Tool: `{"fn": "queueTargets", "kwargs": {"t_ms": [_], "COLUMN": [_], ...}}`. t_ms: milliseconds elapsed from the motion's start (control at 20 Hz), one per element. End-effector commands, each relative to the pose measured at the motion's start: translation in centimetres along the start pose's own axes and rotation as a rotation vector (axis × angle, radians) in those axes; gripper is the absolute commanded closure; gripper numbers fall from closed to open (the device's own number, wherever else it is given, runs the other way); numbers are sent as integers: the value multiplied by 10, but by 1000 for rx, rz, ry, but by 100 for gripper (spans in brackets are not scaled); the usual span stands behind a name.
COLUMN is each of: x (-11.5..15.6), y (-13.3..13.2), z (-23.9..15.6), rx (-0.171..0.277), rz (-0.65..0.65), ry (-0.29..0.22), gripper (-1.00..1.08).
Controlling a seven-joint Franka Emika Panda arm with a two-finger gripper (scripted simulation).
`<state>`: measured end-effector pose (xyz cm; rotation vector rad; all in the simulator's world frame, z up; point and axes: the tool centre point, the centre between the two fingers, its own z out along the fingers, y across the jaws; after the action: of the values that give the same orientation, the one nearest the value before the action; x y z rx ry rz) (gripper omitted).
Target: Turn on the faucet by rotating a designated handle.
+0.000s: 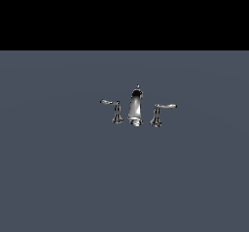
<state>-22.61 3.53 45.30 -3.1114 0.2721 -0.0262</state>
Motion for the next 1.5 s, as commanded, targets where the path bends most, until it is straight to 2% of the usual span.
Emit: {"fn": "queueTargets", "kwargs": {"t_ms": [0,800,1450], "x": [5,55,108], "y": [-10,-70,-102], "z": [12,93,156], "rx": [0,-2,-2], "rz": [50,395,663], "ry": [0,-1,-3], "gripper": [108,108,108]}}
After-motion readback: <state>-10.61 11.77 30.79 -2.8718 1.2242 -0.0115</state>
